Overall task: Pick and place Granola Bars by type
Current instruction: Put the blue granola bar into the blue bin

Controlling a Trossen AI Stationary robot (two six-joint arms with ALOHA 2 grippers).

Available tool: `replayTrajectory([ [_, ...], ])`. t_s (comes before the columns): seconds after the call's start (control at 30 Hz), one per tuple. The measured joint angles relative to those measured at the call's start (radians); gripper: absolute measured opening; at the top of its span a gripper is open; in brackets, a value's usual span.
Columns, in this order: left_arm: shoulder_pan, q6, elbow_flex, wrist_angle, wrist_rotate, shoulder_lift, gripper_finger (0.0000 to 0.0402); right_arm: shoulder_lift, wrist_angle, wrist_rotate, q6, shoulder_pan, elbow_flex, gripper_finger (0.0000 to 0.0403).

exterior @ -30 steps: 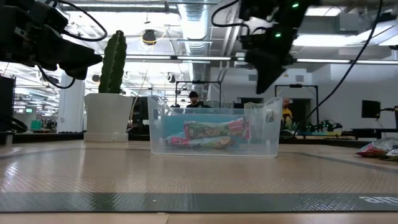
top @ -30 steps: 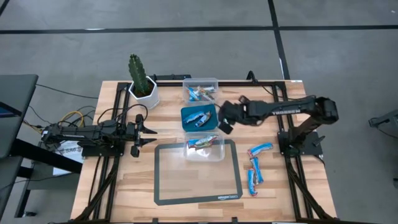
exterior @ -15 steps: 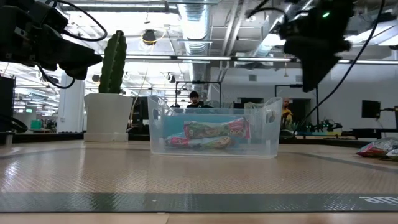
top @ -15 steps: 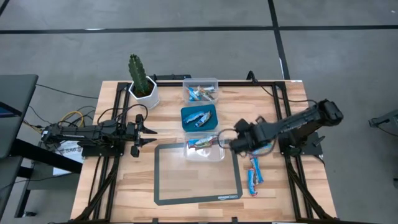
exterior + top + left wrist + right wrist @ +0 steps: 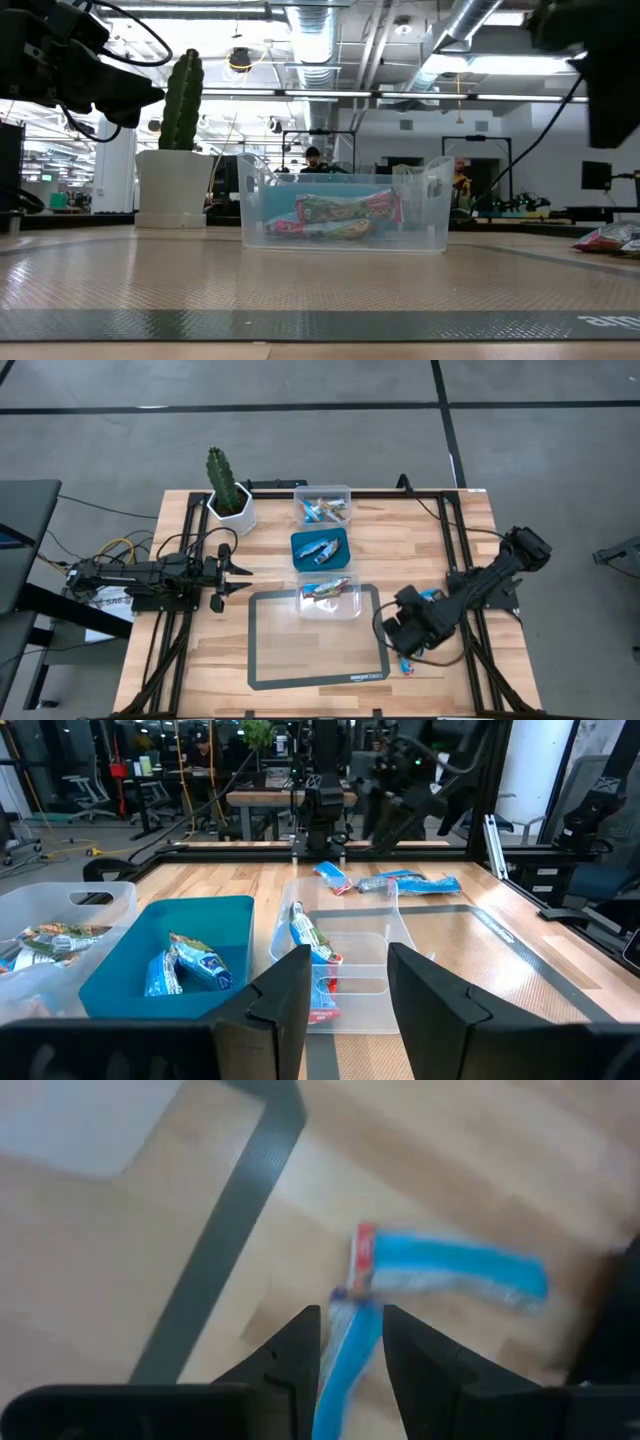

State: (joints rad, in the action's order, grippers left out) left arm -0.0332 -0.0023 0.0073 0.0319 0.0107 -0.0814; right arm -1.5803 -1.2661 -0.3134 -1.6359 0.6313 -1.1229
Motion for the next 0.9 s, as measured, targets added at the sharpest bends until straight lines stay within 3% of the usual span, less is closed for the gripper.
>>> replayTrajectory([
  [0.27, 0.0, -0.001, 0.0, 0.0, 0.0, -0.005, 0.0128, -0.034, 0.054, 0.114, -0.147, 0.09, 0.0, 0.0102],
  [0.6, 0.0, -0.002, 0.0, 0.001, 0.001, -0.02, 0.0128, -0.06, 0.087, 0.236, -0.2, 0.127, -0.001, 0.0102],
  [0.9, 0.0, -0.001, 0.0, 0.0, 0.001, -0.024, 0.0128, -0.088, 0.059, 0.245, -0.197, 0.127, -0.002, 0.0102],
])
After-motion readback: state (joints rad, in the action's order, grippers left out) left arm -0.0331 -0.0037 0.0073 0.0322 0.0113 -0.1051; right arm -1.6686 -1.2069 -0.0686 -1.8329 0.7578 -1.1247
